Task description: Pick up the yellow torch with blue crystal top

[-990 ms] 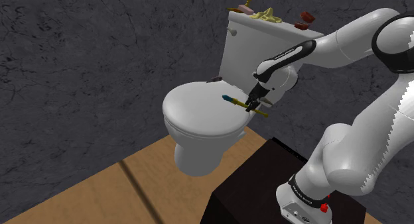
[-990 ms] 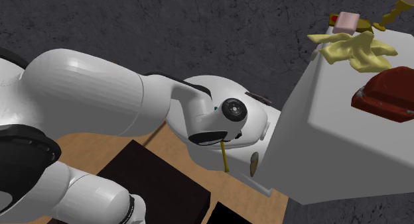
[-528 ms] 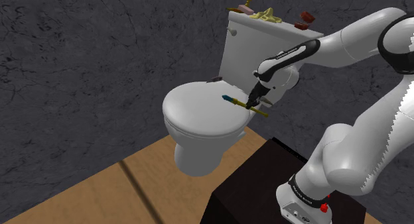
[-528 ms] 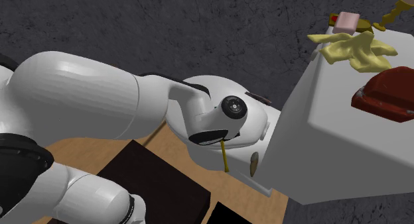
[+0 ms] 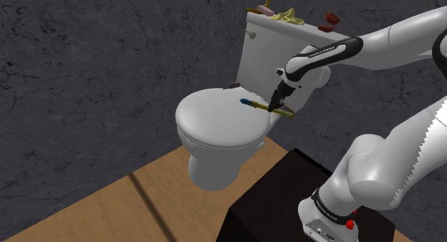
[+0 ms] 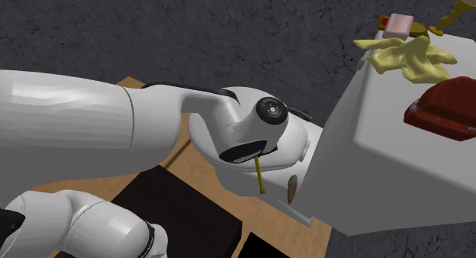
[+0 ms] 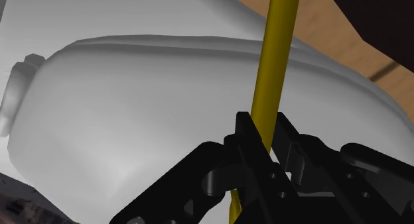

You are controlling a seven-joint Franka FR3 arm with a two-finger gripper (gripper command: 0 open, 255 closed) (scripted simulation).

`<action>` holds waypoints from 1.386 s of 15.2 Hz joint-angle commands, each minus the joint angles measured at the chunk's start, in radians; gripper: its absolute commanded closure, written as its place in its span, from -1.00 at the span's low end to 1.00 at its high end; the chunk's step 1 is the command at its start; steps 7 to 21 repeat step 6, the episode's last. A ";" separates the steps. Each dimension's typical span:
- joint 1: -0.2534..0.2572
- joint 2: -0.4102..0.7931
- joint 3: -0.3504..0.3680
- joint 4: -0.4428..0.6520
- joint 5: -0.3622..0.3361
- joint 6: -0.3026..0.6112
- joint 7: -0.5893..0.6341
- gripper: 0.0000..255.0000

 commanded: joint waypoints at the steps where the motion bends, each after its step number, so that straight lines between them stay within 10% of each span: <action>1: -0.011 -0.023 0.012 0.008 -0.025 -0.026 0.024 1.00; 21: -0.028 -0.056 0.031 0.026 -0.057 -0.071 0.055 1.00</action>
